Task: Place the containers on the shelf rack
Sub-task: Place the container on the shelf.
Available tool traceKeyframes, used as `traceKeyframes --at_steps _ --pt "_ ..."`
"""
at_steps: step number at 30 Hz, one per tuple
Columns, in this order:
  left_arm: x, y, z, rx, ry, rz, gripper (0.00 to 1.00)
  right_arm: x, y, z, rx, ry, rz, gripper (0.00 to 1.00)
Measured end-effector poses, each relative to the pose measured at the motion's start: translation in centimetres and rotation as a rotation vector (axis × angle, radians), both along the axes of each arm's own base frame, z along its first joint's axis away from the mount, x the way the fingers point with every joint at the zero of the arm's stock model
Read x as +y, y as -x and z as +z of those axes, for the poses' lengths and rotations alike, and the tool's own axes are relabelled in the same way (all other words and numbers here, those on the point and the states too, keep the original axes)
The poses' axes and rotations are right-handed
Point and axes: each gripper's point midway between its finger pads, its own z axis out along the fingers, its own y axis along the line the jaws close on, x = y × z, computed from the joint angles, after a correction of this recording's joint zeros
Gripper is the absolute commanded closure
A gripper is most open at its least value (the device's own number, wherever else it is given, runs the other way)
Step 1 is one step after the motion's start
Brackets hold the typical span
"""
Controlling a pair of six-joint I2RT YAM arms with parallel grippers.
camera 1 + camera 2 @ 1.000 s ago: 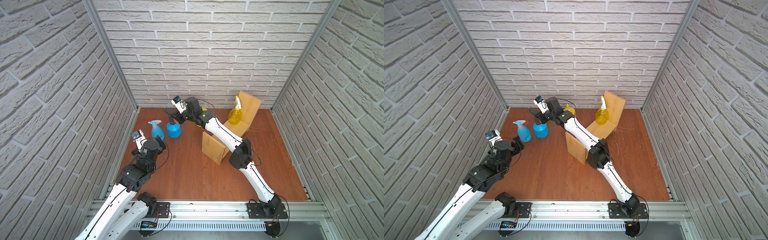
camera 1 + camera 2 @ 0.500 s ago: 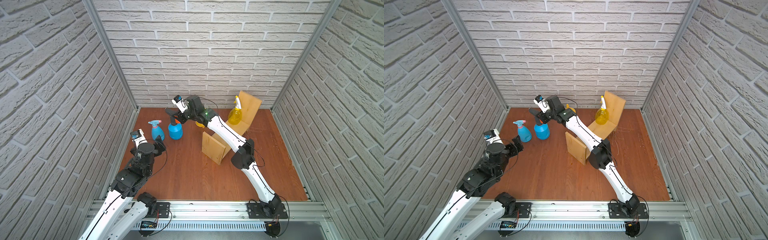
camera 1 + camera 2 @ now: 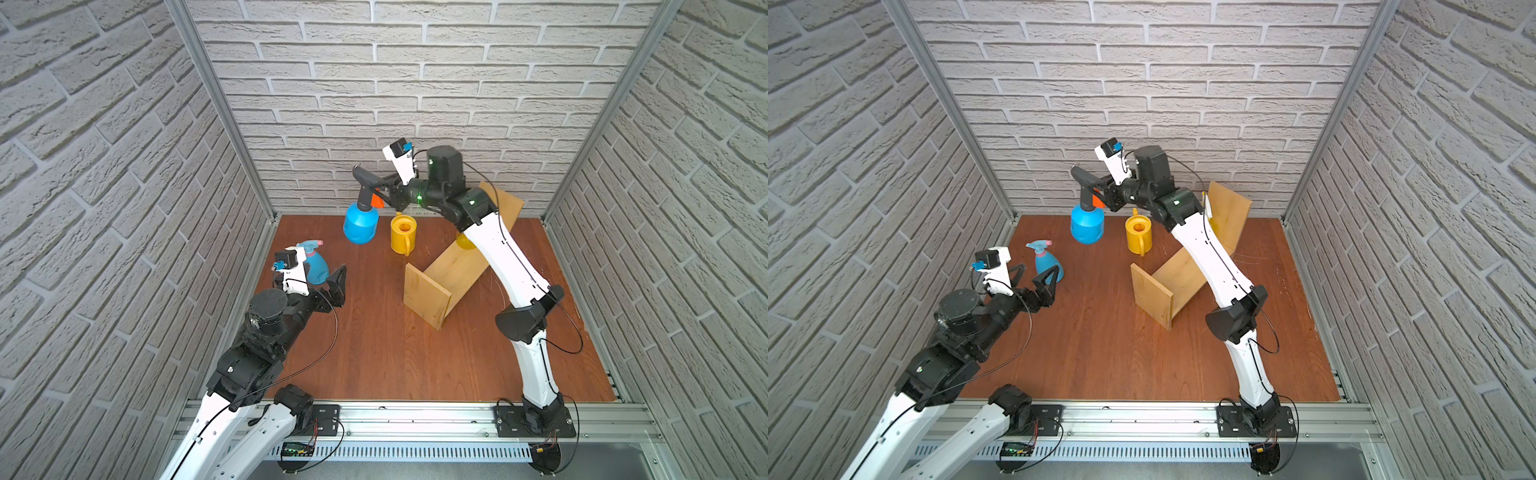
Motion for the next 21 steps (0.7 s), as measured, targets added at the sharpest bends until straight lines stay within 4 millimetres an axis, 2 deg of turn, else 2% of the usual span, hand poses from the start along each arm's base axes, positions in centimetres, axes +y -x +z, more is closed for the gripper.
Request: traceKeyframes --at_steps 5,8,12,17,21 --pt "-2.2 0.4 4.0 -0.091 0.009 -0.126 0.02 -6.6 2.7 4.8 -0.041 -0.031 -0.057 0.97" --pt "-3.5 0.1 5.3 -0.119 0.034 -0.190 0.02 -10.8 5.0 7.2 -0.081 -0.044 -0.119 0.97" --pt "-5.7 -1.4 6.4 -0.127 0.121 -0.267 0.02 -14.4 8.9 9.0 -0.138 -0.051 -0.166 0.96" --pt "-9.0 -3.8 6.7 -0.103 0.269 -0.355 0.02 -17.4 12.1 9.0 -0.176 -0.033 -0.231 0.96" --pt "-12.8 -5.3 4.6 -0.018 0.301 -0.434 0.02 -19.6 13.1 7.2 -0.179 0.011 -0.303 0.97"
